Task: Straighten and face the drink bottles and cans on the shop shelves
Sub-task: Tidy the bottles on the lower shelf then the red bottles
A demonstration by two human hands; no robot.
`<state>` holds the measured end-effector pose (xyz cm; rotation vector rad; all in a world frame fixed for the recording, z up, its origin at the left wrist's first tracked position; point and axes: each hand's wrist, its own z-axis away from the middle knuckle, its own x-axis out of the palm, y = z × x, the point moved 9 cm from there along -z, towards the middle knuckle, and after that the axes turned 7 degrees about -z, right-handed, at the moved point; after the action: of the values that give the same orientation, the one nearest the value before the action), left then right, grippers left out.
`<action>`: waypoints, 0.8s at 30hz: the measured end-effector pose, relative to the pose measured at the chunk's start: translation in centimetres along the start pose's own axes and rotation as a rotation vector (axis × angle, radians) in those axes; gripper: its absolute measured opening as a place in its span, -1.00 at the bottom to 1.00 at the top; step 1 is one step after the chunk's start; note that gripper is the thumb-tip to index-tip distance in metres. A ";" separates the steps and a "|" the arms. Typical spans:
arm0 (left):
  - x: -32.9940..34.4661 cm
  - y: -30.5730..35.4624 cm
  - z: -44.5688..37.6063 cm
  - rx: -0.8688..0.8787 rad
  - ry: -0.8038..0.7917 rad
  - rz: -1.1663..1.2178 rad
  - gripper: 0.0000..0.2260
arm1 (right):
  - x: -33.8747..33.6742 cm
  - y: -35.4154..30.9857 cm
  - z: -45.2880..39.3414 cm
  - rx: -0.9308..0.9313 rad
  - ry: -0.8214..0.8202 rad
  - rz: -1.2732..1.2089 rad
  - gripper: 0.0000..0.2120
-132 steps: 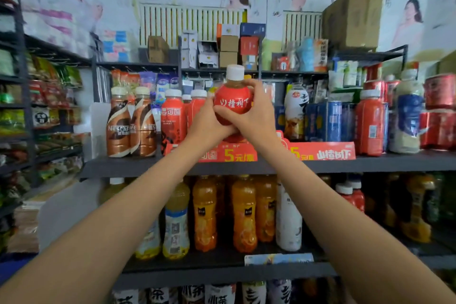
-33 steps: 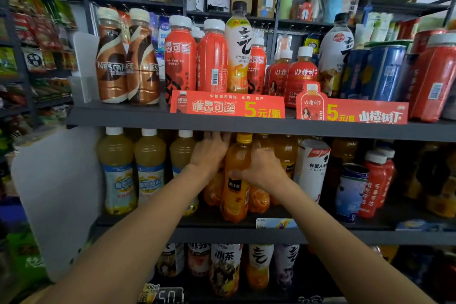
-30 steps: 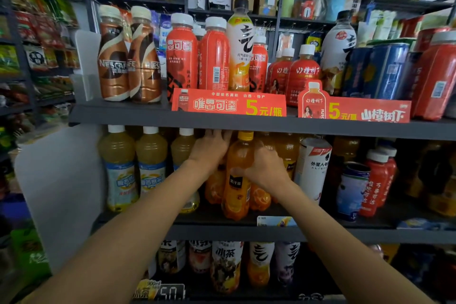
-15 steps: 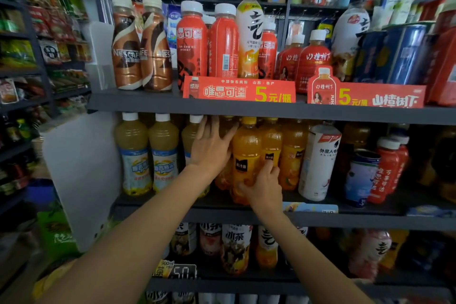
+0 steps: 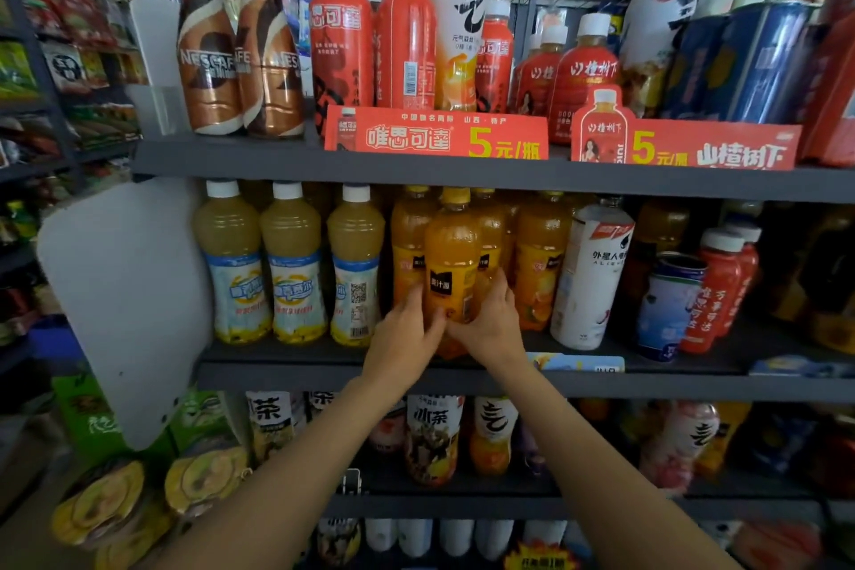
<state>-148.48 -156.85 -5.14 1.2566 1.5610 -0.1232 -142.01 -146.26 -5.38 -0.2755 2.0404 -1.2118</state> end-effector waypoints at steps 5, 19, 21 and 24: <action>-0.2 0.0 -1.2 0.025 -0.051 -0.043 -0.67 | 1.4 0.8 -1.3 0.029 -0.106 -0.051 -0.16; 0.5 0.4 -1.4 -0.053 -0.187 -0.342 -0.53 | 0.2 1.3 -2.5 0.136 -0.154 0.058 -0.39; -0.1 -0.1 -1.3 0.010 -0.147 -0.575 -0.53 | -0.8 0.5 -2.0 0.077 -0.007 0.186 -0.41; -0.5 0.0 -1.1 0.081 -0.092 -0.782 -0.49 | -0.9 0.3 -1.8 0.087 0.013 0.165 -0.47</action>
<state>-149.24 -156.50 -4.29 0.6240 1.8995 -0.7342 -142.59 -144.43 -4.66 -0.0564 1.9732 -1.1977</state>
